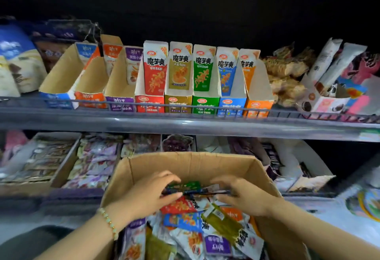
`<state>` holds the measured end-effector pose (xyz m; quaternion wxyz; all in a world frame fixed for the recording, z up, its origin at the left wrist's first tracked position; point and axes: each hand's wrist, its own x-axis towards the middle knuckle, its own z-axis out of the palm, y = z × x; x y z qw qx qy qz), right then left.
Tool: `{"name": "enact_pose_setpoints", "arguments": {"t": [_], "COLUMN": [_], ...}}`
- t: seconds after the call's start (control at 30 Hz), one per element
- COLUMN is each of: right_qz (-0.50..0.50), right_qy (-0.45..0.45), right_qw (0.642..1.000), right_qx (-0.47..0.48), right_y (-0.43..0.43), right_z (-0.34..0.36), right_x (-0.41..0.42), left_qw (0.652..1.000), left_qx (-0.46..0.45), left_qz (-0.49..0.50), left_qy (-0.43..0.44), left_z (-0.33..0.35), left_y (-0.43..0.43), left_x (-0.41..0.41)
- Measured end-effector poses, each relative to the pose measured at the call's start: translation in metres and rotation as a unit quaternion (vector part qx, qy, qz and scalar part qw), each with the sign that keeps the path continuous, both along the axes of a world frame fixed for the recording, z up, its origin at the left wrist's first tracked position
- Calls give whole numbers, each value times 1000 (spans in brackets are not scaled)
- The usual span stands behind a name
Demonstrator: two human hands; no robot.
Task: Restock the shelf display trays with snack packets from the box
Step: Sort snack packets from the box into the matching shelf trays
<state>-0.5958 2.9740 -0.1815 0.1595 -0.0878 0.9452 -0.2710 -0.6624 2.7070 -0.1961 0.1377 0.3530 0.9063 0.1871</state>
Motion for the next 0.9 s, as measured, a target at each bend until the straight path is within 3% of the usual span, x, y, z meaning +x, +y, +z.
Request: {"name": "enact_pose_setpoints", "arguments": {"t": [0.17,0.33,0.4,0.5,0.7,0.83,0.9], "right_qz": [-88,-159,-170,-169,-170,-92,-42], "right_qy": [-209,-276,-283,-204,-104,-153,-180], "right_qw": [972,947,944,963,977,983,983], "right_qx": [66,42,24,56,72,-47,-19], "right_y": [-9,-2,0,9,1,-17,-19], "right_z": [-59,-79,-80,-85,-76,-73,-71], "right_x": [1,0,0,-7,-6,-3,-3], "left_qw": [995,990,988,978,965,971,972], "left_qx": [-79,-113,-121,-170,-251,-216,-203], "left_qz": [-8,-16,-45,-84,-55,-56,-61], "left_qy": [-68,-78,-90,-84,-54,-84,-103], "left_z": [-35,-42,-42,-46,-60,-72,-71], "left_y": [-4,0,0,5,32,33,30], "left_x": [11,16,18,18,11,15,18]}}
